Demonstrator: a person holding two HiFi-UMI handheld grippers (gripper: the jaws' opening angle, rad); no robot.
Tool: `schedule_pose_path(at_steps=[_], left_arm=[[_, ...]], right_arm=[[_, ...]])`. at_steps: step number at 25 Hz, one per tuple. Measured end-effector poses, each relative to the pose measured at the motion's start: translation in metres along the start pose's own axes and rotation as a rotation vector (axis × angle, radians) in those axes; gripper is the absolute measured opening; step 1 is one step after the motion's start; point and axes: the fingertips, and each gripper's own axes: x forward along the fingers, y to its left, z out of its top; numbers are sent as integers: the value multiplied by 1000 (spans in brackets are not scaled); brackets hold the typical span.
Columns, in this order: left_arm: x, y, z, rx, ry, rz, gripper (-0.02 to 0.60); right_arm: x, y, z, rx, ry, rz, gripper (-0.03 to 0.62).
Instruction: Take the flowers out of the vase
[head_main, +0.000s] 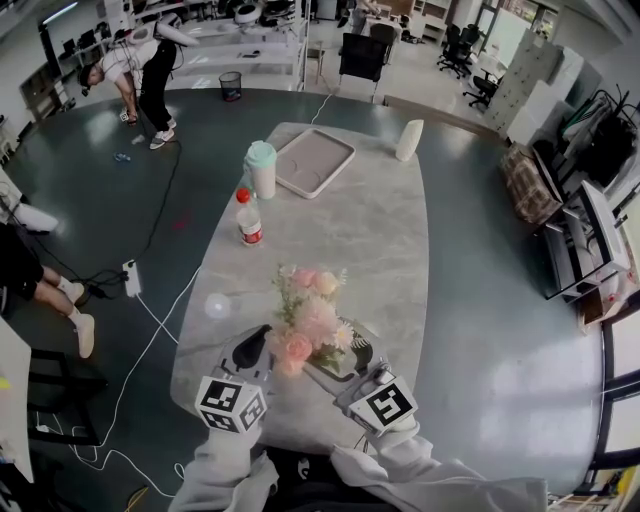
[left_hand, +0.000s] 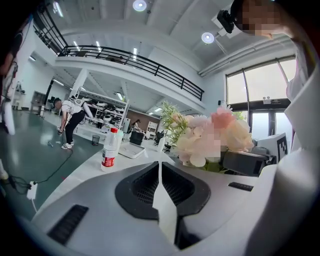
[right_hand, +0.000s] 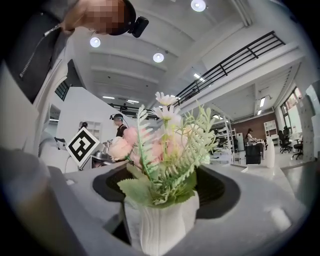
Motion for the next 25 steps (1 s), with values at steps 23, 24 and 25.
schedule_pose_path(at_steps=[23,24,25], left_arm=[[0,-3,-3,-9,1,-16,3],[-1,-4,-2,-9,0,-17,4],[-3,-4,-2,-9,0,-17,3]], right_arm=[[-8,-1,2,-57,26,-68,69],[-8,0,3,-59,24,-70,66],[-9,1,5,-61,21,-73,64]])
